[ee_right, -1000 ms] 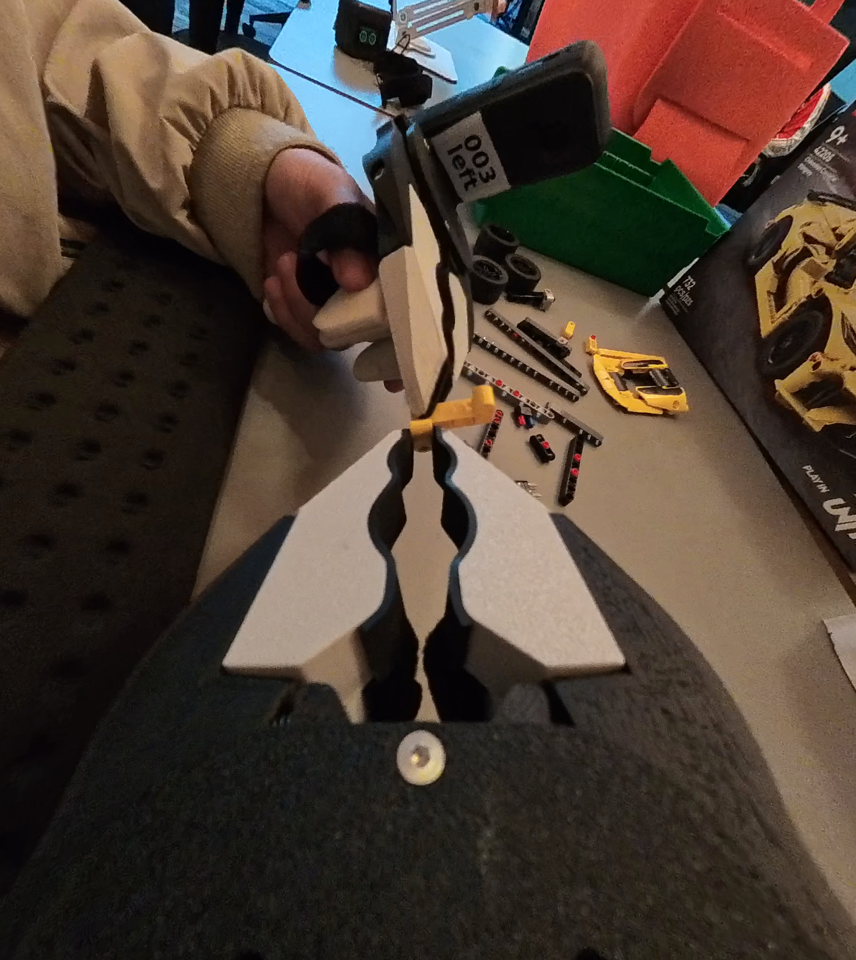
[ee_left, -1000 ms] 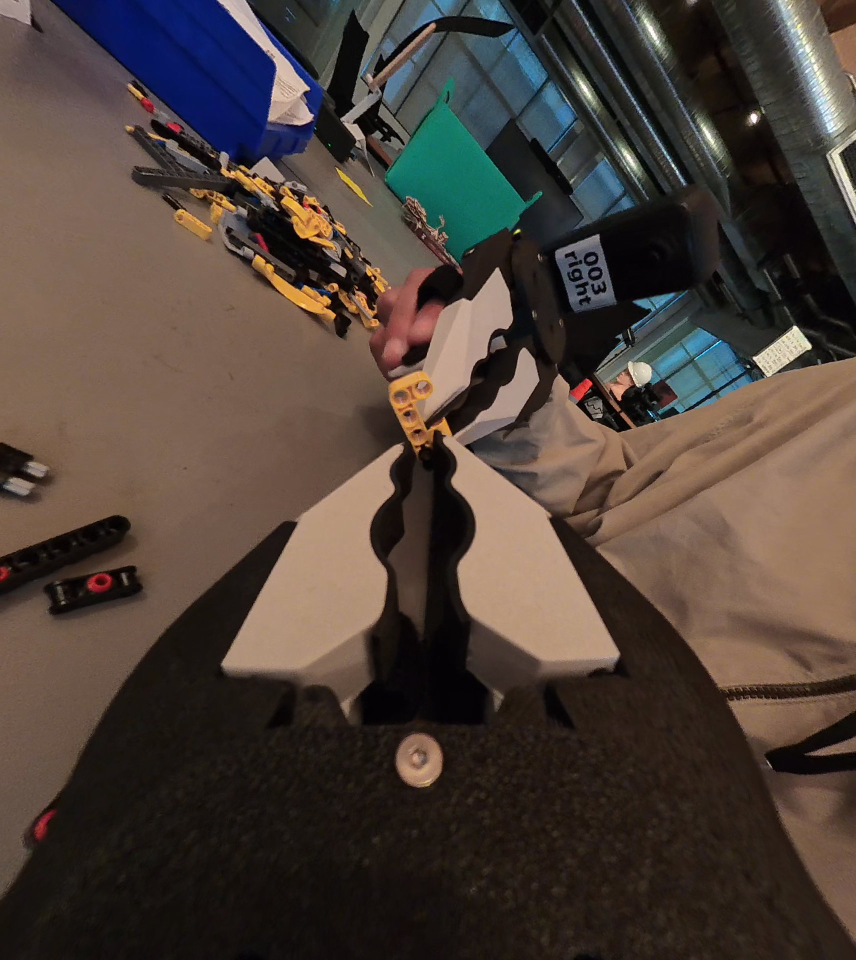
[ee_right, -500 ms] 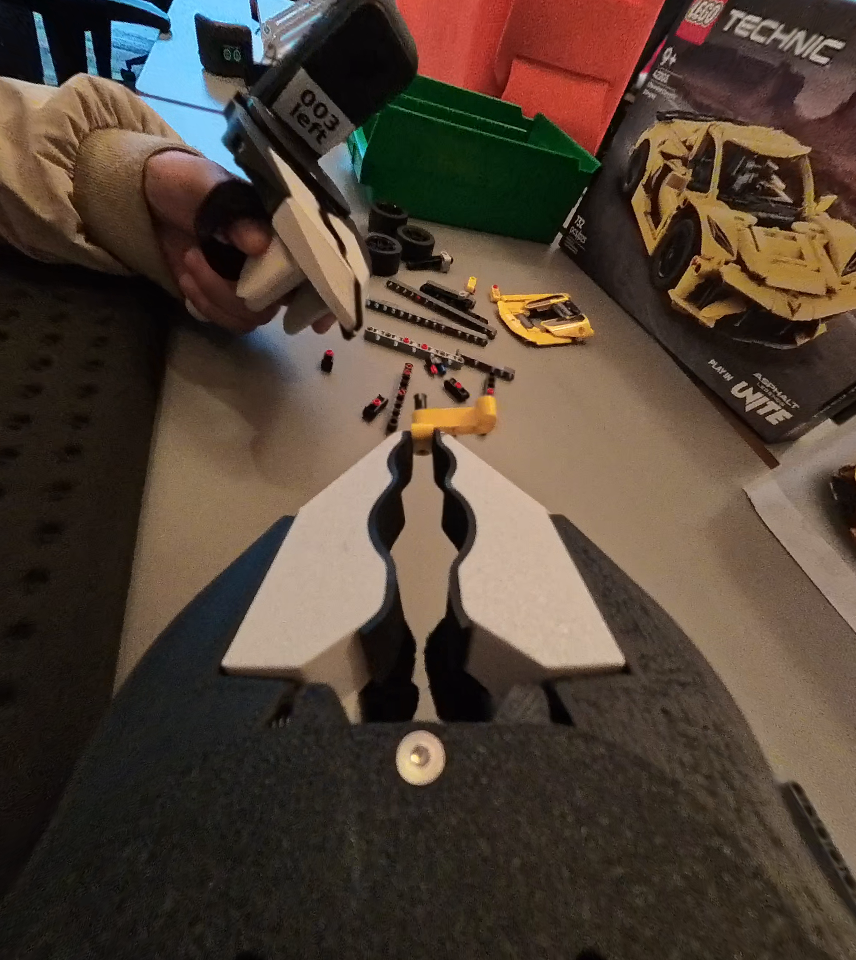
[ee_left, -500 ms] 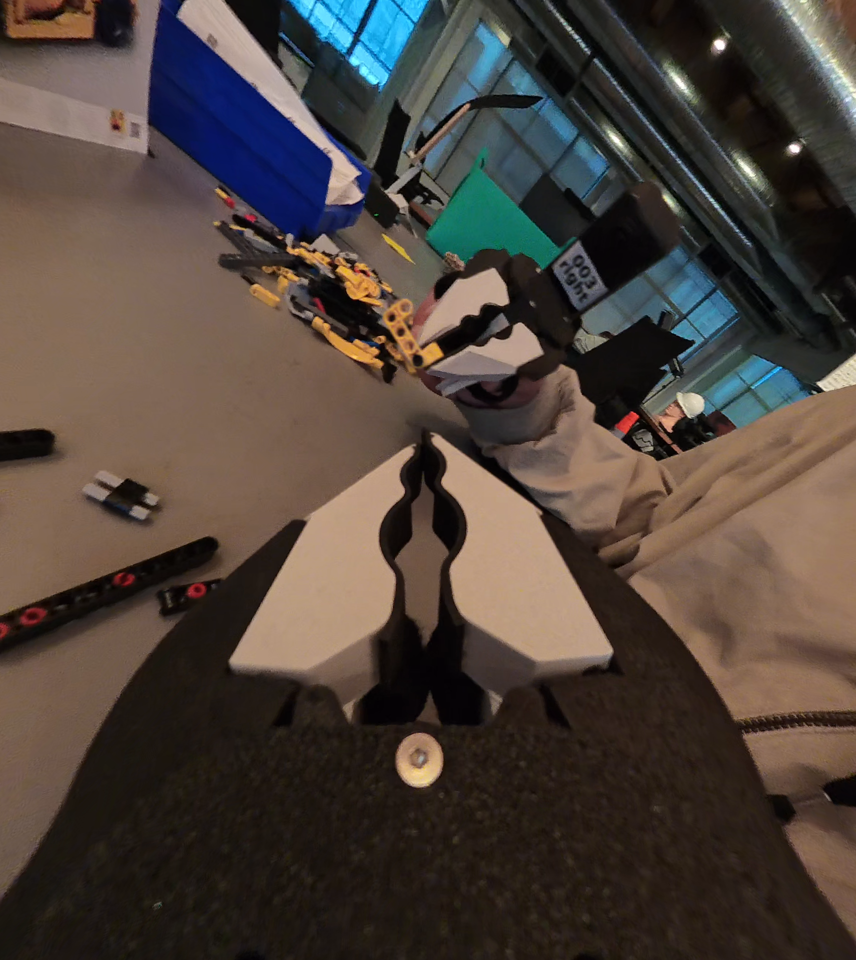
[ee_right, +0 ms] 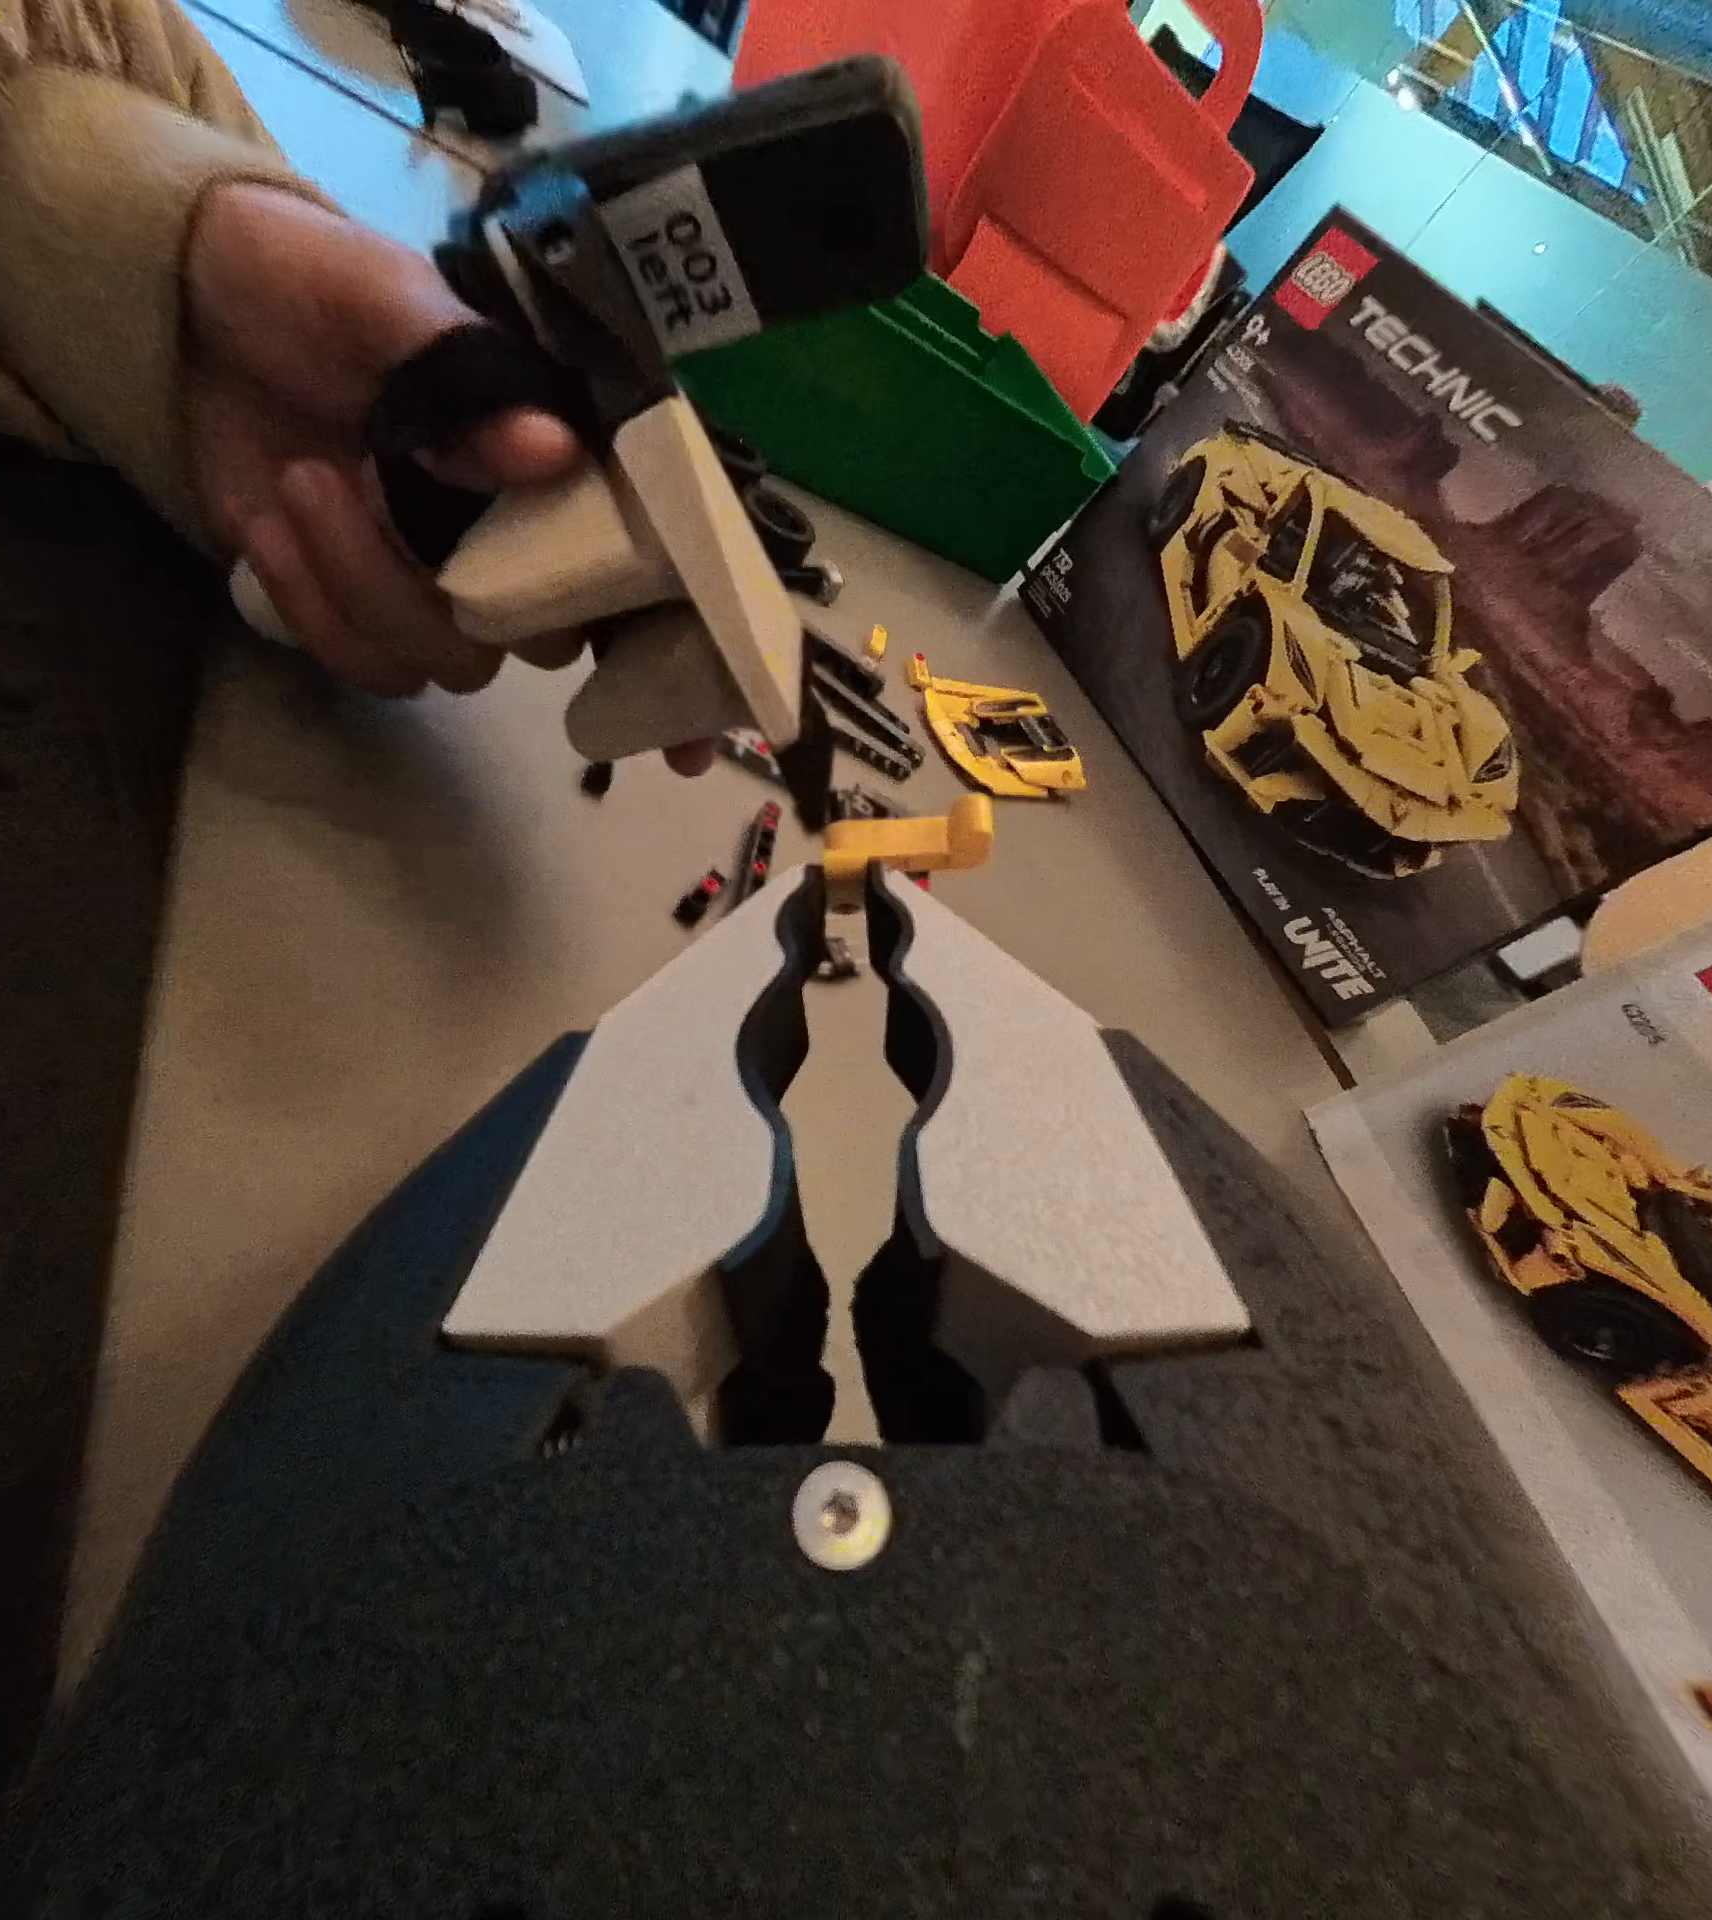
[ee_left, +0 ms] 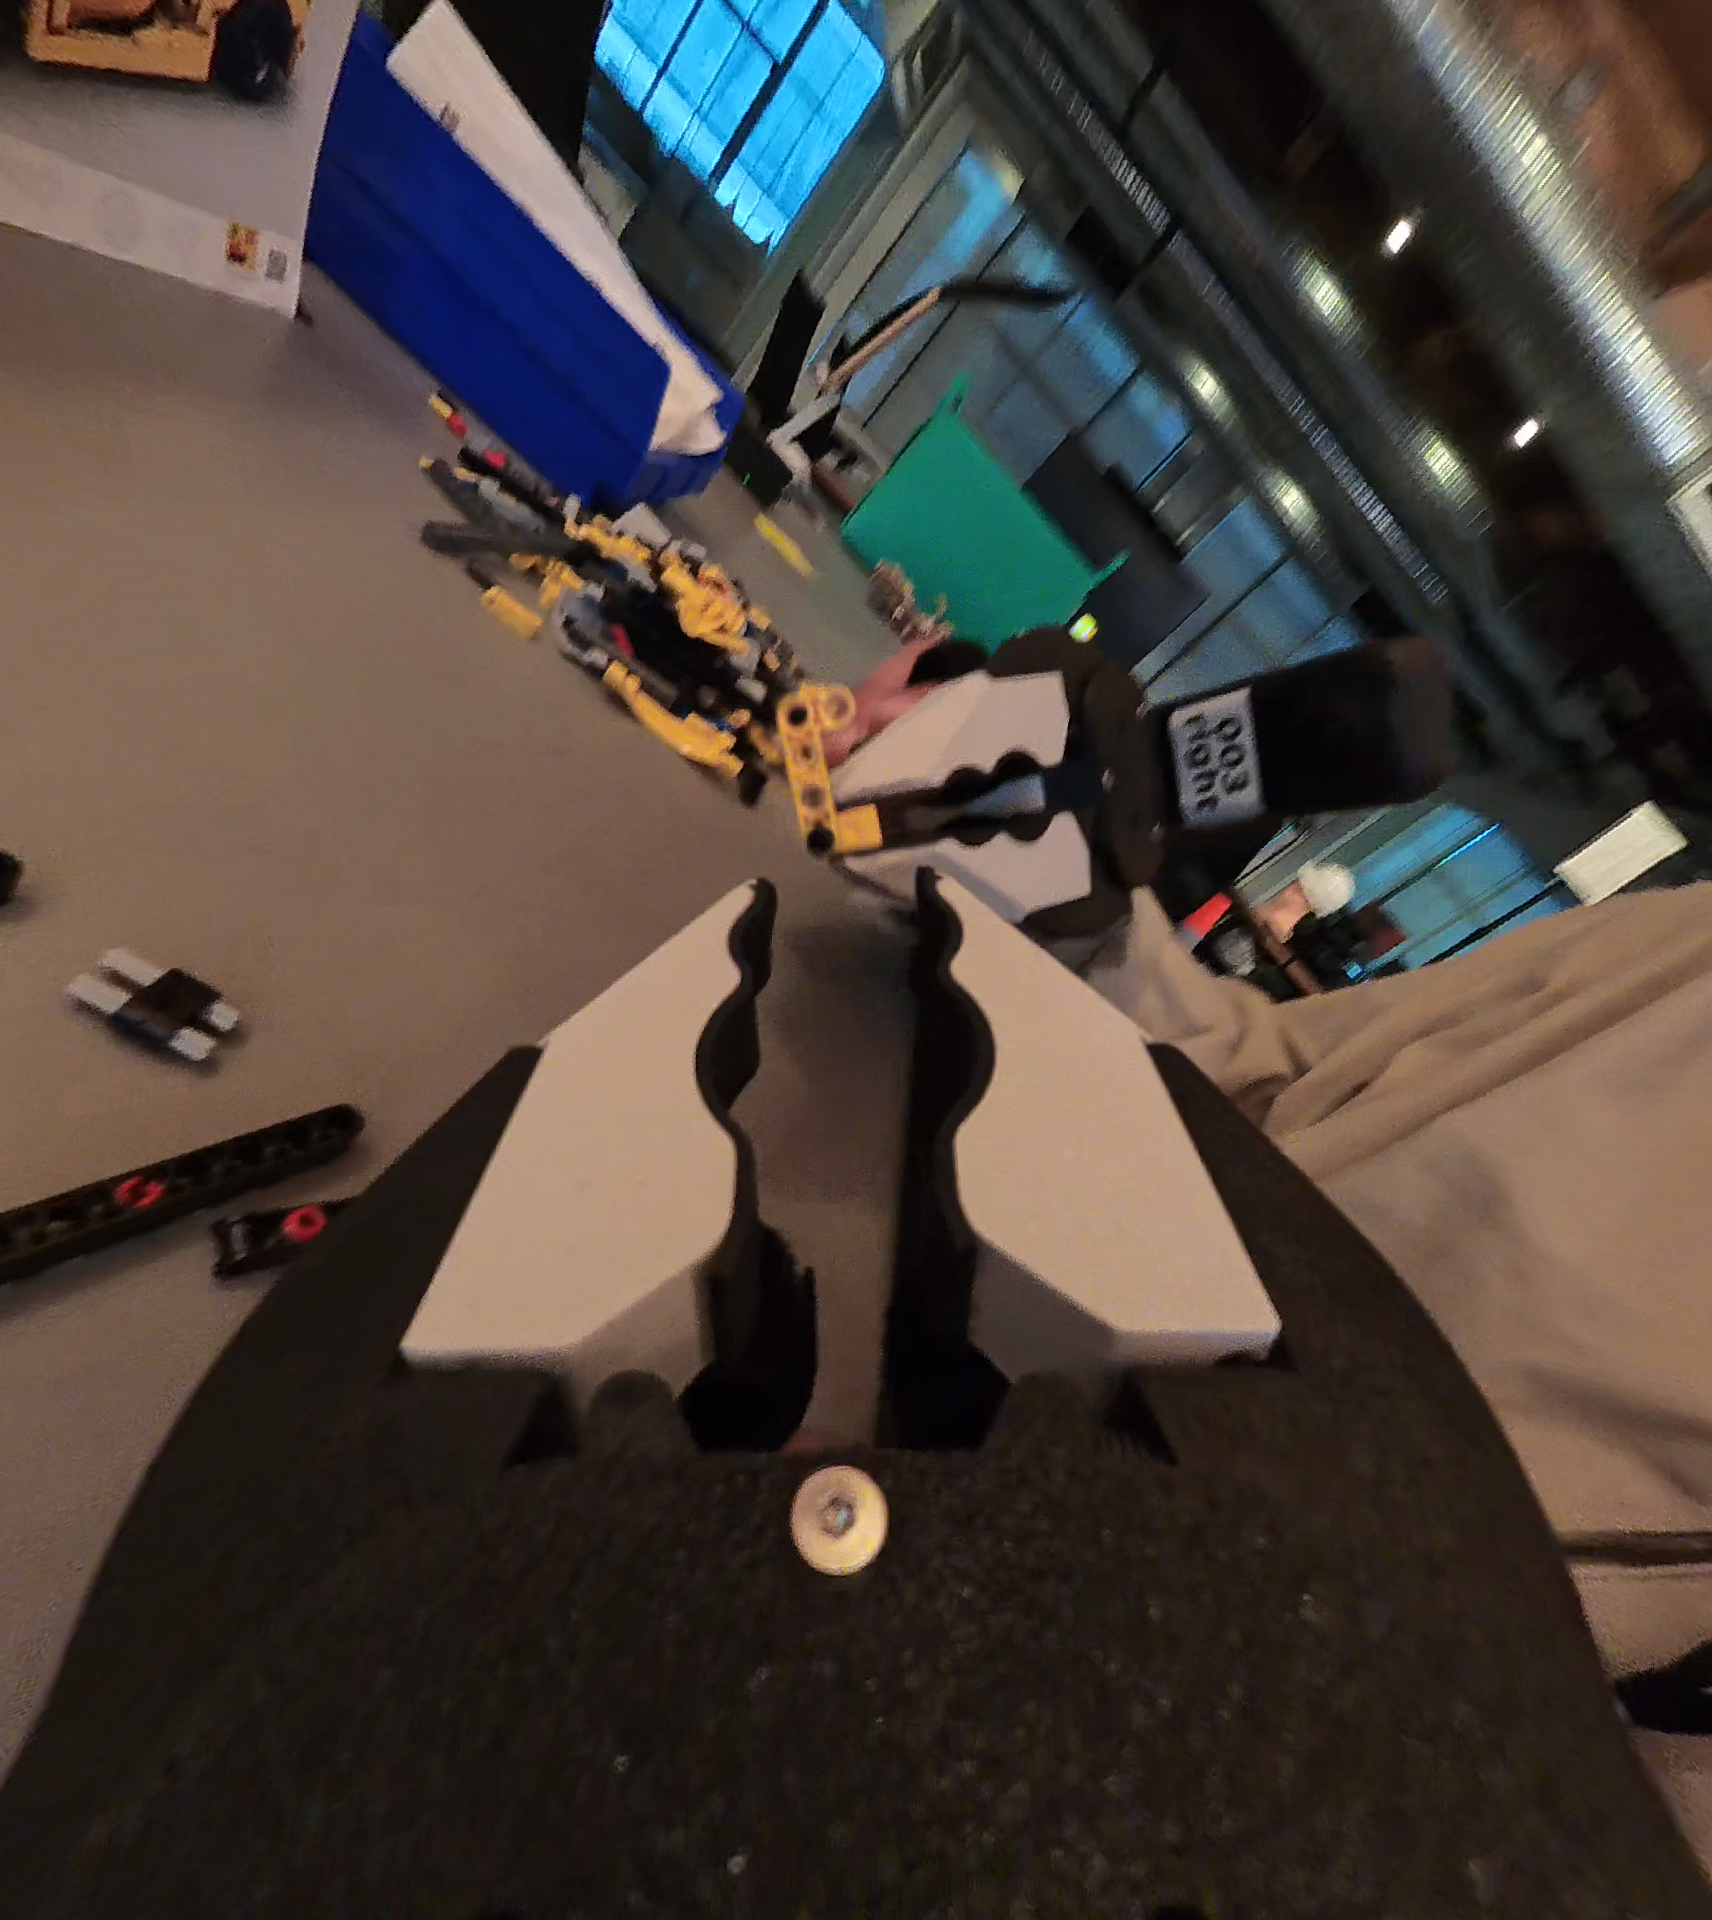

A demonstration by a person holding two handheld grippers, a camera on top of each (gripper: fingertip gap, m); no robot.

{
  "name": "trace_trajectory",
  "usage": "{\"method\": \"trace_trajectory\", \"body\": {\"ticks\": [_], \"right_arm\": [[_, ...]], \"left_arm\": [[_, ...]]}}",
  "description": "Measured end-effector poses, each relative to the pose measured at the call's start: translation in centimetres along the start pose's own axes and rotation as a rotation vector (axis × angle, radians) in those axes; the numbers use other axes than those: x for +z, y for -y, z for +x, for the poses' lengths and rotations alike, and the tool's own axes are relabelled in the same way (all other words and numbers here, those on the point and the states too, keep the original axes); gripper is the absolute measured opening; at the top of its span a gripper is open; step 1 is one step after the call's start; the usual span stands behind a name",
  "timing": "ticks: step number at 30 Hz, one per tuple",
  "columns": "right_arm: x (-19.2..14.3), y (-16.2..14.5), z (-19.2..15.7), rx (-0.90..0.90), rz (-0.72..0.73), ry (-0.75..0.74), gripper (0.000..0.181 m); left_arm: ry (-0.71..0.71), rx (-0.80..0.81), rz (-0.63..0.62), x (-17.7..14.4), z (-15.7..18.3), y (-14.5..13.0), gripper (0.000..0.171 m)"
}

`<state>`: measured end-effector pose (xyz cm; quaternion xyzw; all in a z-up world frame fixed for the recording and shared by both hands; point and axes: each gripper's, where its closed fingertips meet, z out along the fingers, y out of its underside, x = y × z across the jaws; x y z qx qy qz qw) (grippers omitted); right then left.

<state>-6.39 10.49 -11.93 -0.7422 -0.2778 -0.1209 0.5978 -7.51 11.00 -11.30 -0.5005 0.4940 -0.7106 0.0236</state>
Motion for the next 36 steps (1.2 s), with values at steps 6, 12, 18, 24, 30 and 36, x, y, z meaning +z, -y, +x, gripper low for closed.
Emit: {"method": "trace_trajectory", "body": {"ticks": [6, 12, 18, 24, 30, 36], "right_arm": [[0.7, 1.6, -0.6, 0.12, 0.065, 0.024, 0.007], [1.0, 1.4, -1.3, 0.083, 0.042, 0.045, 0.007], [1.0, 2.4, -1.3, 0.103, 0.09, -0.025, 0.007], [0.5, 2.2, -1.7, 0.165, 0.062, 0.096, 0.007], [0.3, 1.3, -2.1, 0.163, 0.052, 0.142, 0.007], [-5.5, -2.4, 3.9, 0.404, 0.063, 0.038, 0.007]], "left_arm": [[-0.059, -0.069, 0.048, -0.4, 0.4, 0.8, 0.011], [-0.046, -0.028, -0.016, -0.1, 0.5, -0.4, 0.008], [-0.16, -0.155, 0.035, -0.6, 1.3, 0.1, 0.007], [-0.107, -0.028, -0.009, -0.5, 1.5, -0.3, 0.005], [-0.065, 0.02, -0.047, -0.4, 1.3, -1.1, 0.005], [0.077, -0.083, 0.244, -7.0, -3.6, 3.8, 0.005]]}}
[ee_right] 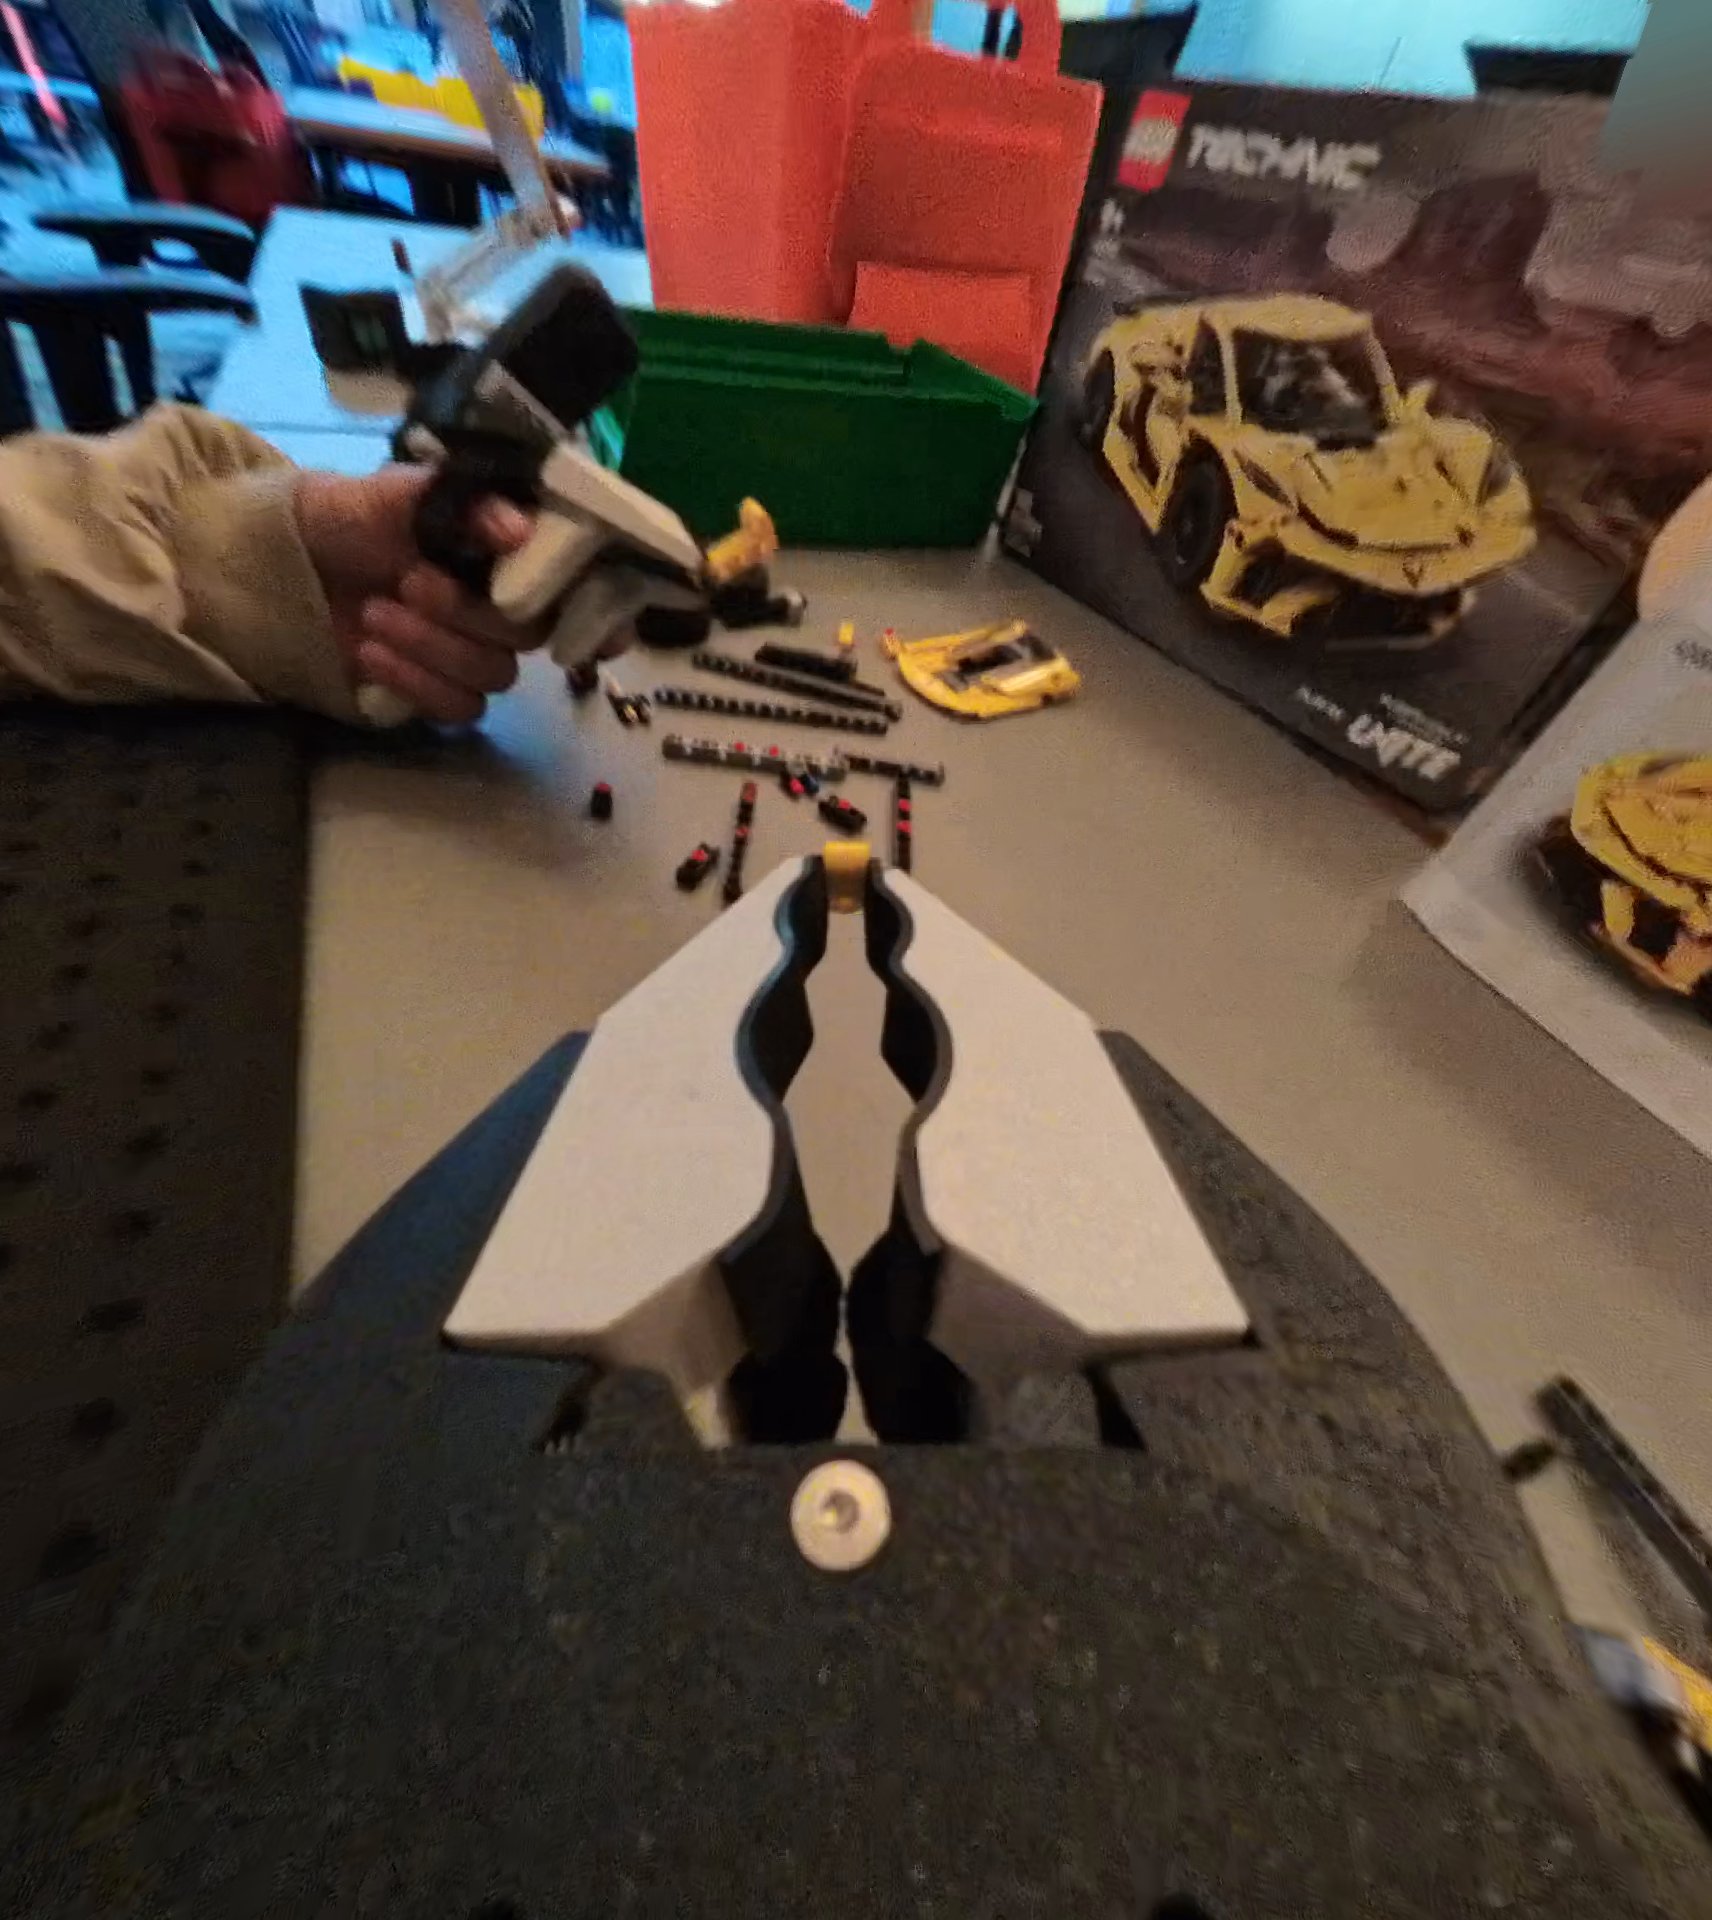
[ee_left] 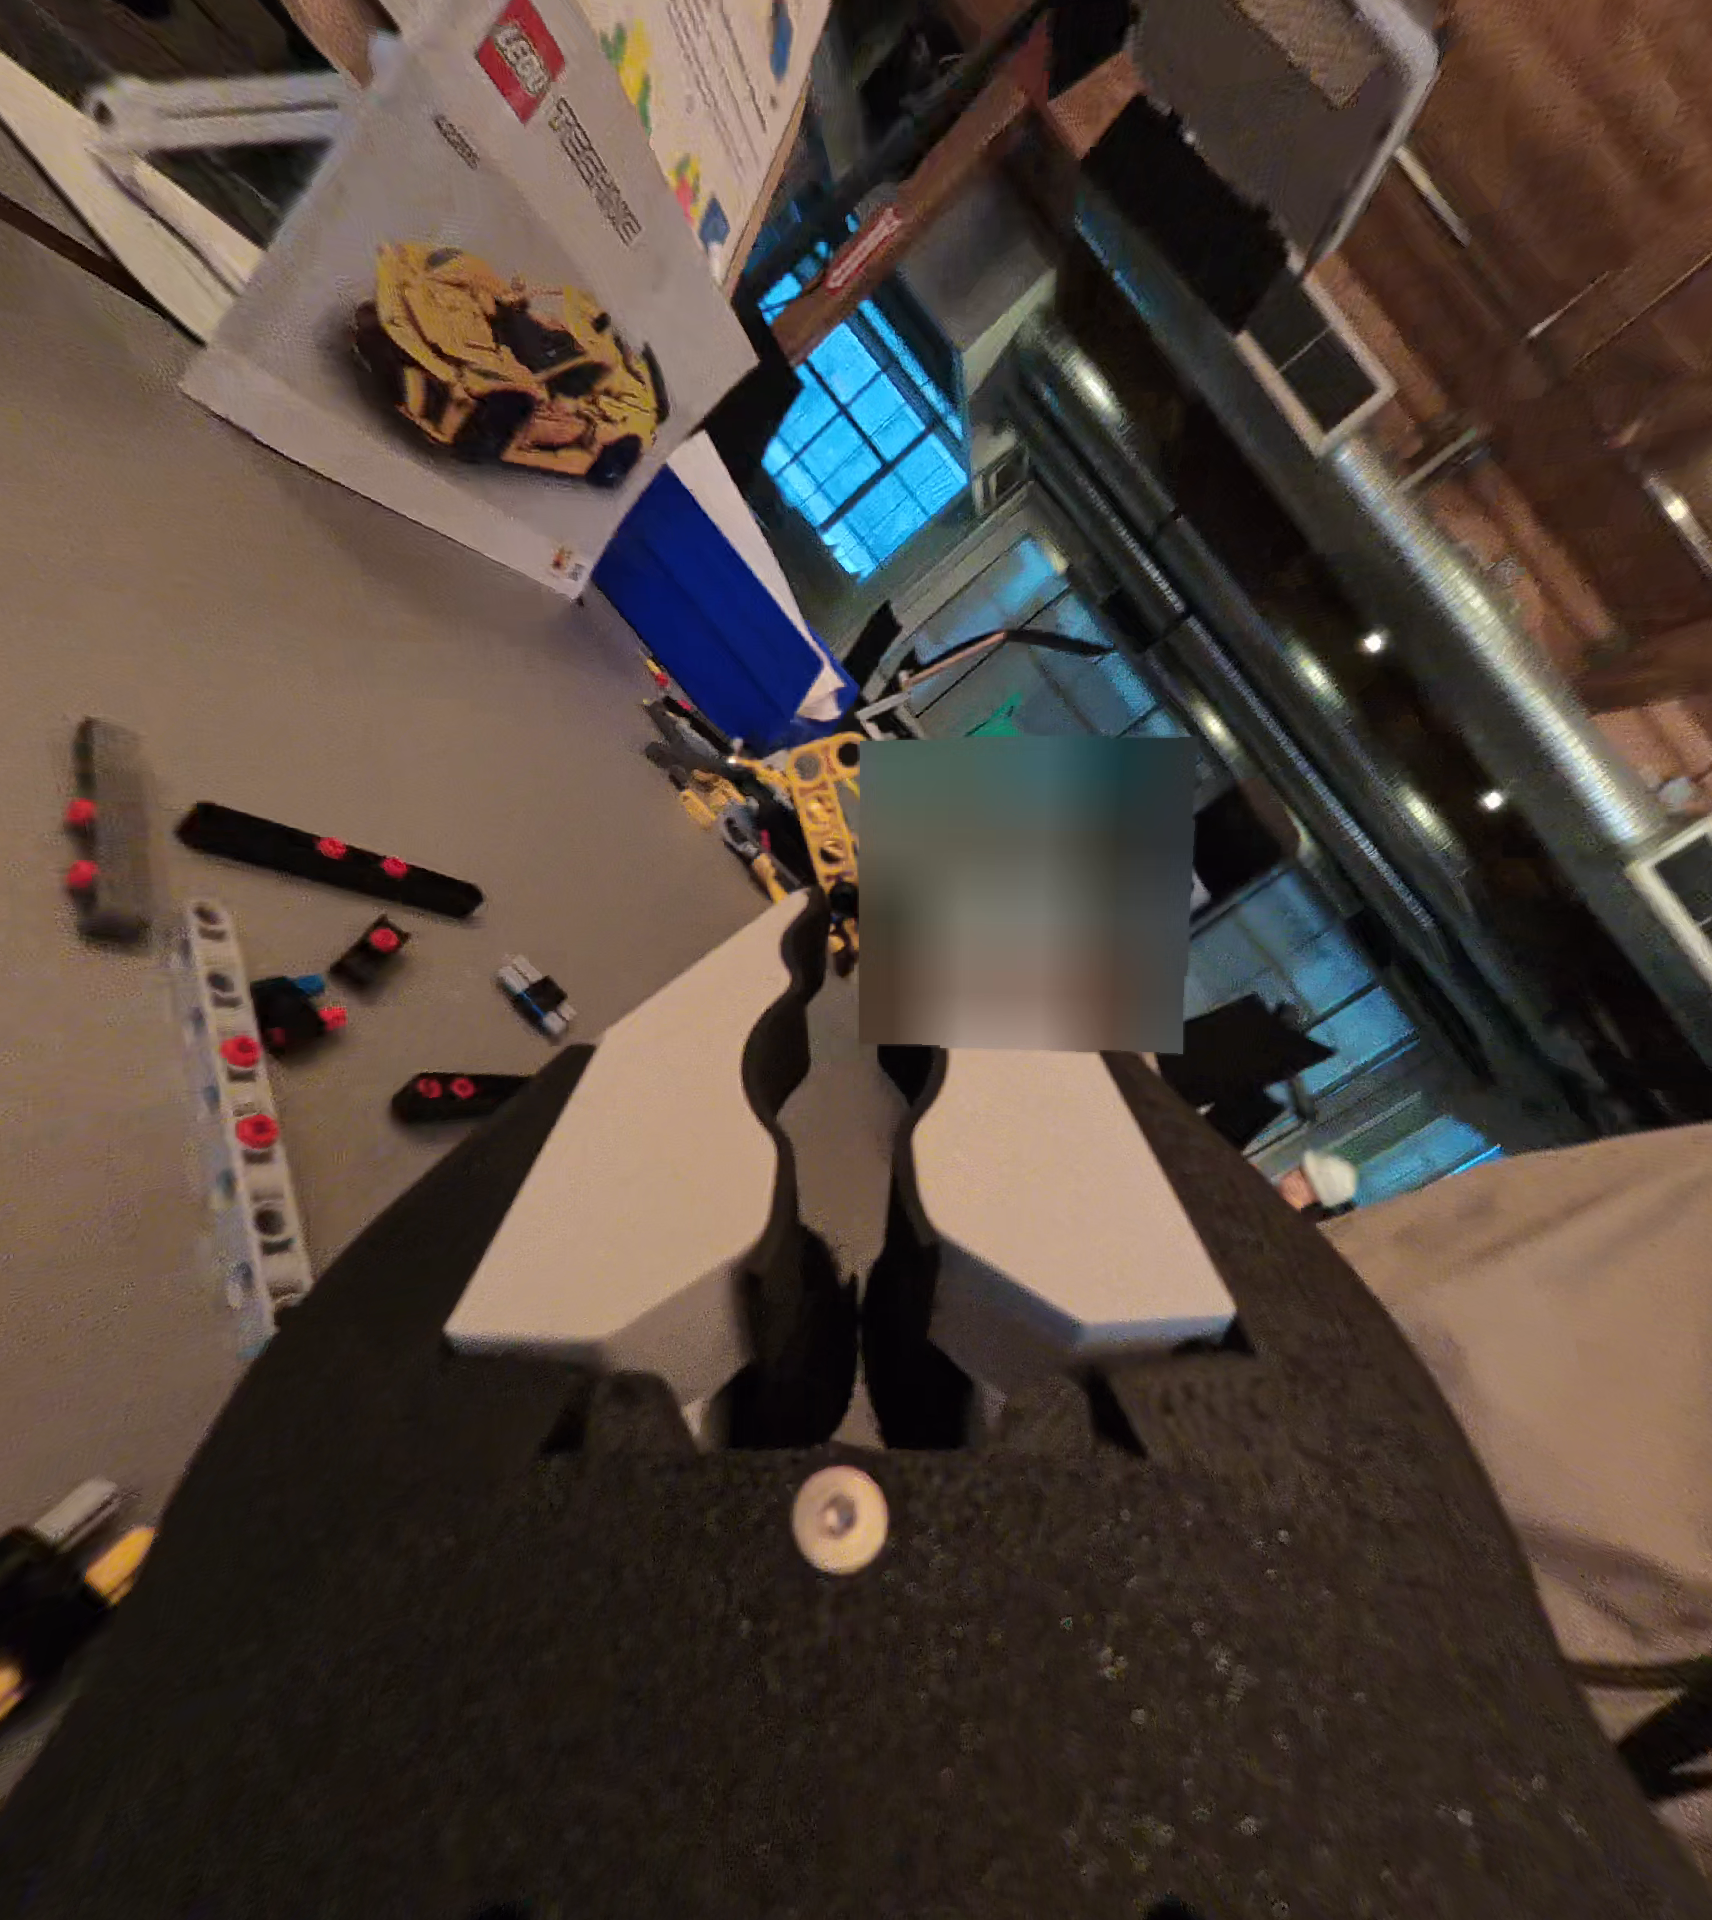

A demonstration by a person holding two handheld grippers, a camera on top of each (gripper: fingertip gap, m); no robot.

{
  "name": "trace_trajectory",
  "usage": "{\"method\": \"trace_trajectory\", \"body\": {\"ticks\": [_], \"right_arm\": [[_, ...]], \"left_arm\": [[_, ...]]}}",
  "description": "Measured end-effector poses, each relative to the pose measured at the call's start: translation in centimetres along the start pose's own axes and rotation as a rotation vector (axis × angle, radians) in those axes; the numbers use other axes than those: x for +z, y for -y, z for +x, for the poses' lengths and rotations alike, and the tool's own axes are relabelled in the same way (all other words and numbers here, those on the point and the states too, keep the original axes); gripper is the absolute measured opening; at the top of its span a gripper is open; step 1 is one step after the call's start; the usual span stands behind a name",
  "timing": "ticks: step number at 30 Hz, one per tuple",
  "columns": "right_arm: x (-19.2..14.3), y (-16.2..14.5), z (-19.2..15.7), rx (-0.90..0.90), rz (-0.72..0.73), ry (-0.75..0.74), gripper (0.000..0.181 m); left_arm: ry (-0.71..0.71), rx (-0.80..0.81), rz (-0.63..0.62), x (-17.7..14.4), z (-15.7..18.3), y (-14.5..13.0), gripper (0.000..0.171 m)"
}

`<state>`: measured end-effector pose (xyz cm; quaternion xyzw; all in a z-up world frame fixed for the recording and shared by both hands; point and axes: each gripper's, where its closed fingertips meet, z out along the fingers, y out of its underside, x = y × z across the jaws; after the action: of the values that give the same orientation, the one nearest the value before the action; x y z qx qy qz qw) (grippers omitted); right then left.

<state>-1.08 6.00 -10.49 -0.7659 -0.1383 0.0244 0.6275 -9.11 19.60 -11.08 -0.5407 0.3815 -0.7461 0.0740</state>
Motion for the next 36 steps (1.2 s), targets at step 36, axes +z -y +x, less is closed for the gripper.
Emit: {"method": "trace_trajectory", "body": {"ticks": [36], "right_arm": [[8.7, 5.1, -6.2, -0.038, 0.109, -0.17, 0.048]], "left_arm": [[-0.398, -0.346, -0.034, 3.5, 6.2, -2.3, 0.007]]}}
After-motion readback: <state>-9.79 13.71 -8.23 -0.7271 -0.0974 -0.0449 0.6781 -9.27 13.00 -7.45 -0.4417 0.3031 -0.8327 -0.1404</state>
